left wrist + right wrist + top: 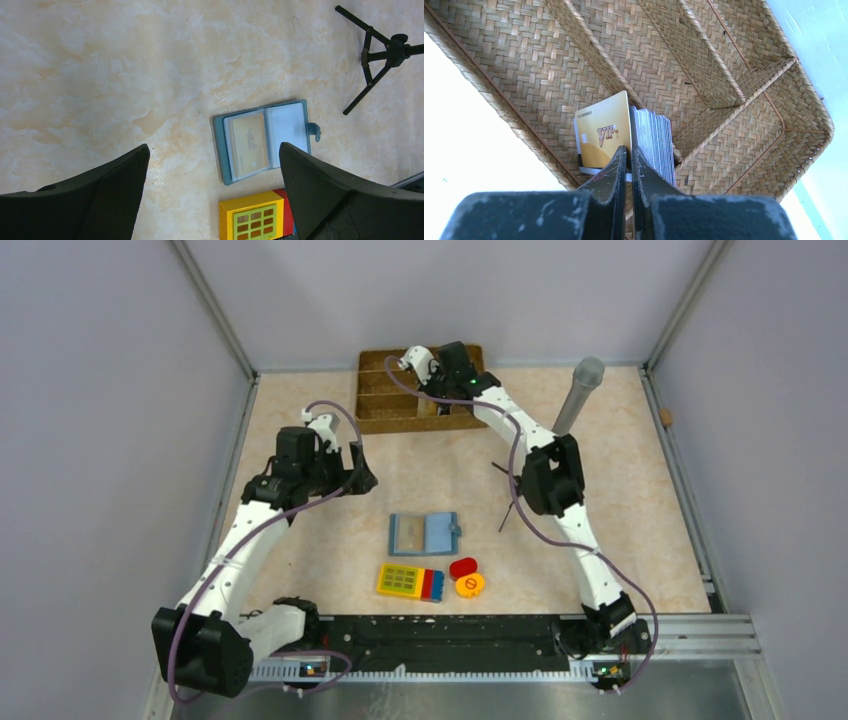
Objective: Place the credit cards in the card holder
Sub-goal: Pick up the credit card from the storage box.
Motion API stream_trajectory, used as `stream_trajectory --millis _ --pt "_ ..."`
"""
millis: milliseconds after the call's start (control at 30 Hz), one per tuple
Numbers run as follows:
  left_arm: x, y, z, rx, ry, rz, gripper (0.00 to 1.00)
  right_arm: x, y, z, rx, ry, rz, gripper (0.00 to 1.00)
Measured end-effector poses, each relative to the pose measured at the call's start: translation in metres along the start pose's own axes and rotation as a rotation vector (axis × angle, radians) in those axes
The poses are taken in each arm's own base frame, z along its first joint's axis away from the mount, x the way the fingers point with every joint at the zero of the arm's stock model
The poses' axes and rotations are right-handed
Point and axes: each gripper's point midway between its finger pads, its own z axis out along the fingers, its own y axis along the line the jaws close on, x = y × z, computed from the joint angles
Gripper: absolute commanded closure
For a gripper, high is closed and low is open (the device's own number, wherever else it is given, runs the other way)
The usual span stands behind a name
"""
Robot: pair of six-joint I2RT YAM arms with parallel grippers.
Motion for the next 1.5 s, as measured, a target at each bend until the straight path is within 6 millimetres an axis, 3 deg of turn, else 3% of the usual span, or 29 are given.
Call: stream_trajectory --millis 333,600,867,1033,1233,1367,1500 --pt "0.002 -0.001 0.003 0.012 0.015 -0.003 0.01 -0.007 0.01 -0.015 -0.047 -0.016 0.039 1.0" --pt "0.002 -0.002 0.003 0.018 0.017 -0.005 0.01 -0.04 0.011 -0.041 -0.076 -0.11 0.086 1.0" --pt "-0.001 -0.003 -0.003 0.02 -0.006 -0.001 0.01 -0.082 -0.002 -0.079 -0.052 -0.226 0.126 1.0" --pt "-0.005 -0.008 -0.009 0.046 -0.032 0.015 0.01 -0.097 0.004 -0.113 -0.077 -0.257 0.191 1.0" --pt "-0.004 -0.028 -0.016 0.161 -0.048 0.038 0.03 -0.094 0.034 -0.171 -0.11 -0.228 0.31 1.0" --pt "0.003 -0.048 -0.021 0.286 -0.045 0.053 0.04 -0.083 0.075 -0.213 -0.179 -0.199 0.419 1.0" --pt "0.007 -0.07 -0.031 0.428 -0.055 0.059 0.03 -0.054 0.124 -0.245 -0.299 -0.146 0.551 1.0"
